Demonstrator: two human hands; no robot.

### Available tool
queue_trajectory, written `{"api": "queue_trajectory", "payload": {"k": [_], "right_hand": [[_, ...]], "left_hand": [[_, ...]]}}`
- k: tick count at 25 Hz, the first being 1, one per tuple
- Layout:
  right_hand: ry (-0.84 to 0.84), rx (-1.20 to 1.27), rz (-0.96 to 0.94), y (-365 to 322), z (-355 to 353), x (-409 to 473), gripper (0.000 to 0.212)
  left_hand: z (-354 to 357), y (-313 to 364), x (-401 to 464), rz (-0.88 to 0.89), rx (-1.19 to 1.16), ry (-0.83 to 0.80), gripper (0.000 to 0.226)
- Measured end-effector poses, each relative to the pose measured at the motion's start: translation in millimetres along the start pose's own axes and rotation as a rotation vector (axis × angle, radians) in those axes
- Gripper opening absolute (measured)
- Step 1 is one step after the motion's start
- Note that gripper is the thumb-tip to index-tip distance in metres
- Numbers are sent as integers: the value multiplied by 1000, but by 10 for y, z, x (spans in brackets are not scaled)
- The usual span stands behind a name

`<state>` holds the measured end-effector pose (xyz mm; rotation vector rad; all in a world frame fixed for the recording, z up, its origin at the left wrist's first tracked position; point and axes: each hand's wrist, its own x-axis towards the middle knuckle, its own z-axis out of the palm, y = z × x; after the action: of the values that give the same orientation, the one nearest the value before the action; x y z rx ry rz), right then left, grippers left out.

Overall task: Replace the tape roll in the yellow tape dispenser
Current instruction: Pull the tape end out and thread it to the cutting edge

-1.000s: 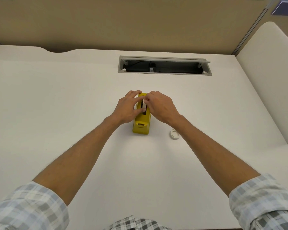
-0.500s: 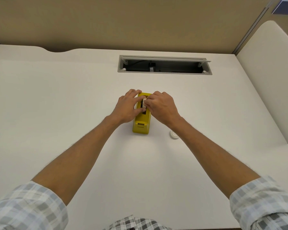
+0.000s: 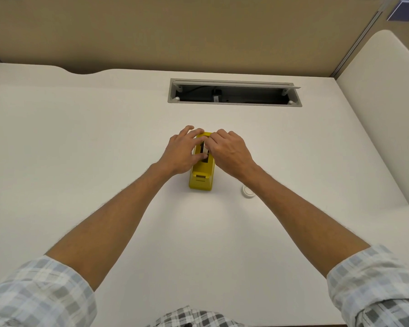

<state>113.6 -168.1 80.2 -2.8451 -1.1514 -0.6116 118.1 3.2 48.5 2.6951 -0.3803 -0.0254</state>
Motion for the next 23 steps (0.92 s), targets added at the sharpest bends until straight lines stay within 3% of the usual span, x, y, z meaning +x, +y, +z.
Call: {"api": "queue_trajectory", "payload": {"k": [4, 7, 13, 19, 23], "right_hand": [[-142, 41, 79, 4, 40, 46, 13], [-201, 290, 243, 46, 37, 79, 18], [-169, 600, 405, 78, 50, 28, 21], [-63, 346, 280, 48, 73, -25, 18], [-15, 308, 266, 30, 72, -37, 16]], "left_hand": [[-10, -4, -4, 15, -1, -3, 51], [-13, -17, 2, 23, -1, -1, 51], [7, -30, 5, 26, -13, 13, 54], [3, -32, 8, 27, -4, 19, 50], [1, -14, 5, 31, 10, 16, 50]]}}
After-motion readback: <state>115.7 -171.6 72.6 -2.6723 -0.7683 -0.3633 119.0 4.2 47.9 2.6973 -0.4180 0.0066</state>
